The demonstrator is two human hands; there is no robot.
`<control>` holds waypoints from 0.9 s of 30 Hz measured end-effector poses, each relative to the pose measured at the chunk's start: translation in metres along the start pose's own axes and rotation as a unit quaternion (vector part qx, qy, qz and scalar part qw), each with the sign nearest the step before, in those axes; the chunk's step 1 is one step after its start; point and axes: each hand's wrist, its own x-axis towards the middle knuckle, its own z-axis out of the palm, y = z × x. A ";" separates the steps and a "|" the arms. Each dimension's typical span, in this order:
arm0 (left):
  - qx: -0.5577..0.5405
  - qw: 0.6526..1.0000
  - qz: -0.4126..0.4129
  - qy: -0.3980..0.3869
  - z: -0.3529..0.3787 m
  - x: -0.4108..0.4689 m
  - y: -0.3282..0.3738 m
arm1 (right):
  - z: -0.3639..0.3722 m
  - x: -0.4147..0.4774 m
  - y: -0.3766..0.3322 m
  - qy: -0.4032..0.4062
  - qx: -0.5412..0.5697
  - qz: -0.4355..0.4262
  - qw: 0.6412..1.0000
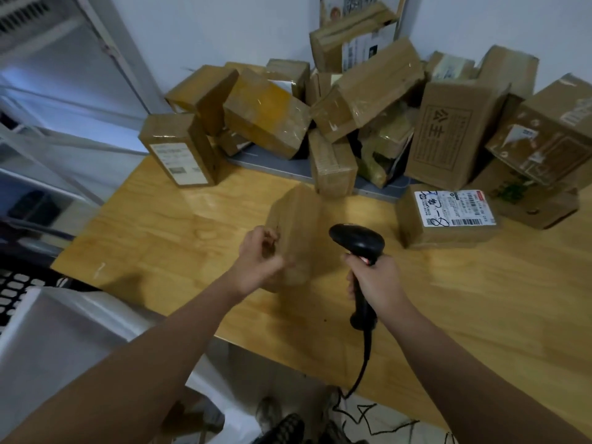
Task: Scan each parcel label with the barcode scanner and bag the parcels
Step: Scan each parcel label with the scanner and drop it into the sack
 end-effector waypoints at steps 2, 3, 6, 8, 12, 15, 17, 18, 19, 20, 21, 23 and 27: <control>-0.253 0.964 -0.084 -0.024 -0.008 -0.005 0.005 | 0.002 -0.003 -0.001 0.008 -0.002 -0.005 1.000; -0.290 0.949 -0.118 -0.035 -0.011 -0.006 0.004 | 0.003 -0.005 -0.002 0.014 -0.003 -0.006 1.000; -0.228 0.960 -0.161 -0.020 -0.016 -0.009 -0.003 | 0.009 -0.012 -0.002 0.017 -0.004 -0.008 1.000; -0.189 0.969 -0.156 0.031 -0.019 -0.008 -0.001 | 0.012 -0.017 -0.001 0.012 -0.001 -0.010 1.000; -0.125 0.983 -0.097 0.089 -0.015 -0.002 0.015 | 0.014 -0.022 0.002 0.013 -0.004 -0.012 1.000; 0.048 0.994 -0.077 0.056 -0.006 0.005 0.021 | 0.014 -0.022 0.003 0.016 -0.012 -0.016 1.000; 0.100 0.990 -0.088 0.042 -0.002 0.013 0.017 | 0.013 -0.023 0.004 0.018 -0.013 -0.019 1.000; 0.075 0.992 -0.091 0.038 -0.002 0.017 0.014 | 0.012 -0.023 0.003 0.018 -0.010 -0.020 1.000; 0.023 0.995 -0.088 0.032 -0.001 0.018 0.010 | 0.012 -0.023 0.003 0.020 -0.004 -0.020 1.000; -0.037 0.996 -0.073 0.031 0.000 0.018 0.006 | 0.011 -0.024 0.003 0.021 0.002 -0.022 1.000; -0.084 0.994 -0.055 0.029 0.002 0.014 0.004 | 0.010 -0.024 0.003 0.023 0.006 -0.025 0.999; -0.114 0.993 -0.023 0.027 0.006 0.010 0.001 | 0.009 -0.026 0.001 0.022 0.011 -0.034 0.999; -0.119 0.992 -0.044 0.003 -0.006 0.016 0.010 | 0.004 -0.030 -0.002 0.031 0.013 -0.066 0.997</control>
